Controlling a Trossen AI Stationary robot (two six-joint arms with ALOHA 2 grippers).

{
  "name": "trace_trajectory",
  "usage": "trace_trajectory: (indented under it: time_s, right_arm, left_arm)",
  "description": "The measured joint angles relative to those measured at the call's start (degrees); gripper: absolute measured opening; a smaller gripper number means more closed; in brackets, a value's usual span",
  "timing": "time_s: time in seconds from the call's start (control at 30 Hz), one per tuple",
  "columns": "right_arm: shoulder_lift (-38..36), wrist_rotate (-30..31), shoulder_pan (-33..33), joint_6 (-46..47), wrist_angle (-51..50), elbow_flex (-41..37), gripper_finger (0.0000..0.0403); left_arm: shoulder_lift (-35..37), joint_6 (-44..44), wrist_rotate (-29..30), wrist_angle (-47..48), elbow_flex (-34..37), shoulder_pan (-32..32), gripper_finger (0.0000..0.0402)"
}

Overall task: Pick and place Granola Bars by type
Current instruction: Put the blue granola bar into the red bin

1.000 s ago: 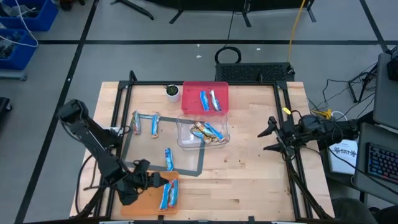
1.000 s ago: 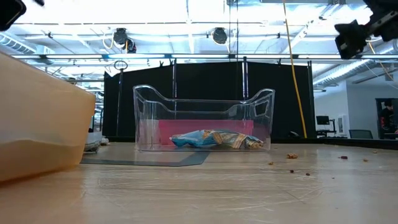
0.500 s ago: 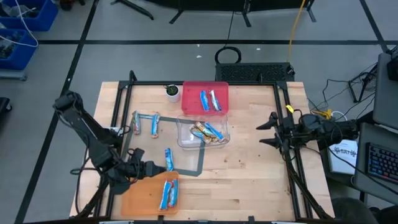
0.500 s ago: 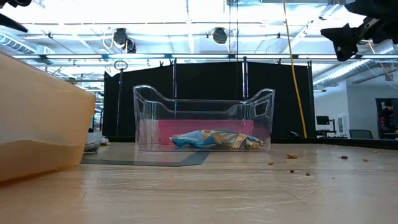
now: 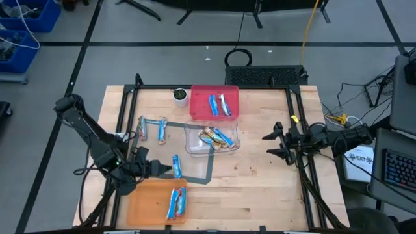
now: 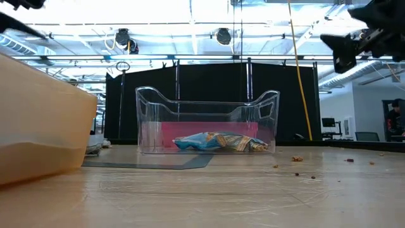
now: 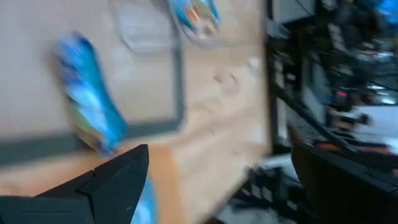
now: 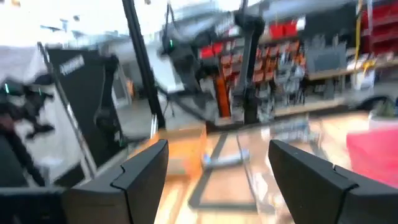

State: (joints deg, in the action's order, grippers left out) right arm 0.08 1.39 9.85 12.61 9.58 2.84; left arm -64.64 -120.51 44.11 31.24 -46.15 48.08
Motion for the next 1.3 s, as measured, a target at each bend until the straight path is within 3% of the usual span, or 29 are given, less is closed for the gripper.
trace_trajectory:
  time_s: [0.2, 0.3, 0.43, 0.6, 0.7, 0.97, 1.3]
  right_arm:
    - [0.22, 4.55, 1.57, 1.59, -0.39, -1.74, 0.0267]
    - [0.2, 4.63, 1.57, 1.89, -0.43, -1.78, 0.0267]
    - [0.22, 4.59, 1.52, 4.0, -2.71, -1.85, 0.0267]
    - [0.24, 4.59, 1.52, 4.27, -4.85, -1.89, 0.0267]
    - [0.24, 4.58, 1.52, 4.27, -4.67, -1.89, 0.0267]
    - [0.24, 4.58, 1.52, 4.3, -4.45, -1.96, 0.0267]
    - [0.26, 4.56, 1.52, 4.28, -4.23, -1.98, 0.0267]
  left_arm:
    - [4.27, 4.94, -7.55, 16.47, 0.0, -5.16, 0.0397]
    - [4.7, 9.37, -7.07, 20.75, 0.0, -8.79, 0.0397]
    - [4.69, 10.41, -6.38, 21.69, 0.0, -15.31, 0.0397]
    - [4.64, 16.51, -17.56, 21.51, 0.0, -23.18, 0.0397]
    - [3.71, 15.63, -19.71, 21.08, 0.0, -26.22, 0.0397]
    - [1.53, 15.98, -19.49, 21.03, 0.02, -29.39, 0.0397]
    - [-7.12, 15.67, -30.34, 19.56, 0.02, -31.72, 0.0397]
